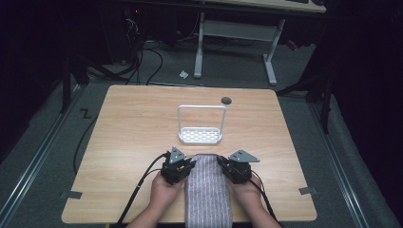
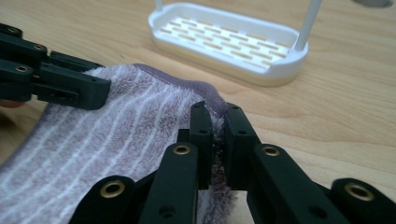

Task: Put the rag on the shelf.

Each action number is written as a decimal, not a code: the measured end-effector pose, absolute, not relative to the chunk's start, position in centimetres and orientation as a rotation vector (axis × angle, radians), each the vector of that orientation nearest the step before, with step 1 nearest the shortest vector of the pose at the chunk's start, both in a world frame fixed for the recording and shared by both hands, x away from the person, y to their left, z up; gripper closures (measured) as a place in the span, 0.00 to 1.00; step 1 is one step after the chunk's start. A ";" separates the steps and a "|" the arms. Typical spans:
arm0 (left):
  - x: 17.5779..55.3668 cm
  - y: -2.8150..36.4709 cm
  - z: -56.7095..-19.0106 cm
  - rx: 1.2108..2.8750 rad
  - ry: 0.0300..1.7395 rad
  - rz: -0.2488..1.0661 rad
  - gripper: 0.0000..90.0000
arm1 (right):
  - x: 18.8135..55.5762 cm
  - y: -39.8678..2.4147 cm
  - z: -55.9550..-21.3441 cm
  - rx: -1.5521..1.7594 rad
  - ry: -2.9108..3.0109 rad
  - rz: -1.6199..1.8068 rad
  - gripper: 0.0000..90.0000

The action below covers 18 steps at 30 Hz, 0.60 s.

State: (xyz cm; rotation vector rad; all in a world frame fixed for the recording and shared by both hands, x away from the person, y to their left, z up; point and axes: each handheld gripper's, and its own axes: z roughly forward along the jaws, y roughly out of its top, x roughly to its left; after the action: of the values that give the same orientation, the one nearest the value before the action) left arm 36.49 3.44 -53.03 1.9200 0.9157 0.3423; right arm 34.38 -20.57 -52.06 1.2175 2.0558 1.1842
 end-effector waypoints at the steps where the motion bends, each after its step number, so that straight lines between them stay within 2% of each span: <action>1: 36.2 3.4 -52.8 1.909 0.903 0.364 0.88 | 34.0 -20.6 -52.0 1.215 2.031 1.201 0.93; 13: 34.0 3.0 -51.6 1.823 0.850 0.433 0.88 | 31.5 -21.2 -50.9 1.127 1.883 1.278 0.93; 18: 32.2 3.1 -50.4 1.737 0.809 0.519 0.87 | 30.7 -21.1 -50.3 1.071 1.828 1.306 0.93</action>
State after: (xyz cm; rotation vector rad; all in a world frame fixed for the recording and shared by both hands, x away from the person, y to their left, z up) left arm 32.21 3.12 -50.38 1.7367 0.8091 0.5190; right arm 30.75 -21.08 -50.28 1.0709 1.8277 1.3060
